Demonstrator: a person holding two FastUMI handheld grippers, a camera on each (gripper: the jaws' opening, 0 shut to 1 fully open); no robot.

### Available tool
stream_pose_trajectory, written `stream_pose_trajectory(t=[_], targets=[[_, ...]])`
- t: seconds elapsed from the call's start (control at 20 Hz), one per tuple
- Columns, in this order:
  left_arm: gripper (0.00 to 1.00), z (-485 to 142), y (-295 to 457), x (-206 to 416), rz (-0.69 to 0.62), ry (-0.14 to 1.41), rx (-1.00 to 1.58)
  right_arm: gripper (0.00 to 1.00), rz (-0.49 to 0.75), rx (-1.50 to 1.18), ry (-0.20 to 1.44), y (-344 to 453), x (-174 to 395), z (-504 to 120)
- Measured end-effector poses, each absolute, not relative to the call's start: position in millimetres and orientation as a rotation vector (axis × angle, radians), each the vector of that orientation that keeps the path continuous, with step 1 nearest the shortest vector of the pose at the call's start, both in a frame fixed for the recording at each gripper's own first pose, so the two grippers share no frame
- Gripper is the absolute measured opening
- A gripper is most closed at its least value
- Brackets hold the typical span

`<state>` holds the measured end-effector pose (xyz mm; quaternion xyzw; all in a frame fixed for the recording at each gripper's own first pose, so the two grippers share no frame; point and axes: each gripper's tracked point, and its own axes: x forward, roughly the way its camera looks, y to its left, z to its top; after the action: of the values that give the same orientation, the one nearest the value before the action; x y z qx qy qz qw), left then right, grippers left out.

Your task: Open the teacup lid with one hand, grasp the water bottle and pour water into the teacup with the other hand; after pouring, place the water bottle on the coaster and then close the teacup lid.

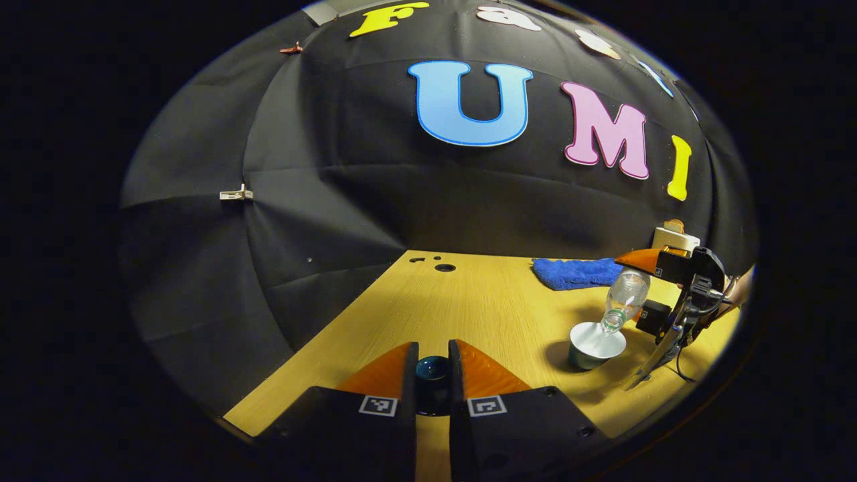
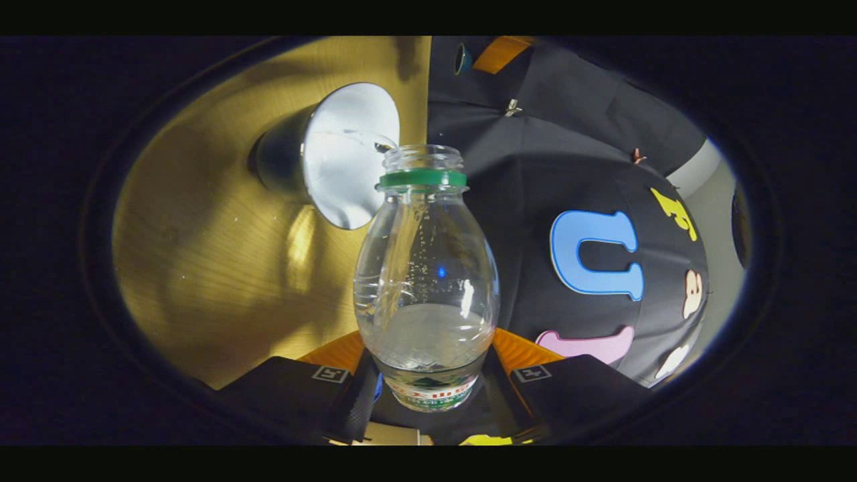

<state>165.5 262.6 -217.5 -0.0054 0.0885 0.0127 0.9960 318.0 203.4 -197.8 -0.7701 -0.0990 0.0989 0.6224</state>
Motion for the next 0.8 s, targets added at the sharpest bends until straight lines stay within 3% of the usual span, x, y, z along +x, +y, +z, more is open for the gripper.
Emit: stream_pose_trajectory(t=[0.1,0.35,0.4,0.45,0.5,0.65,0.7,0.8], targets=[[0.2,-216.1,261.4,168.3,0.021,0.176,-0.009,0.73,0.225,-1.794,-0.253,206.5,322.5,-191.8],[0.24,-215.3,260.7,168.6,0.019,0.172,-0.009,0.73,0.227,-1.817,-0.298,213.7,327.1,-184.9],[0.2,-214.5,260.7,168.8,0.019,0.172,-0.009,0.73,0.226,-1.826,-0.315,215.9,326.8,-182.9],[0.27,-215.3,261.3,167.8,0.021,0.174,-0.01,0.73,0.229,-1.835,-0.325,217.4,328.0,-181.2],[0.19,-215.0,261.5,167.2,0.022,0.174,-0.01,0.73,0.231,-1.84,-0.33,216.9,329.1,-180.9],[0.27,-216.2,262.3,165.4,0.026,0.175,-0.014,0.73,0.237,-1.863,-0.36,219.1,327.9,-177.3],[0.2,-216.8,262.8,164.9,0.027,0.175,-0.014,0.73,0.236,-1.87,-0.375,220.3,328.0,-174.8],[0.24,-217.3,263.3,165.1,0.028,0.177,-0.012,0.73,0.228,-1.882,-0.393,217.8,329.1,-172.3]])
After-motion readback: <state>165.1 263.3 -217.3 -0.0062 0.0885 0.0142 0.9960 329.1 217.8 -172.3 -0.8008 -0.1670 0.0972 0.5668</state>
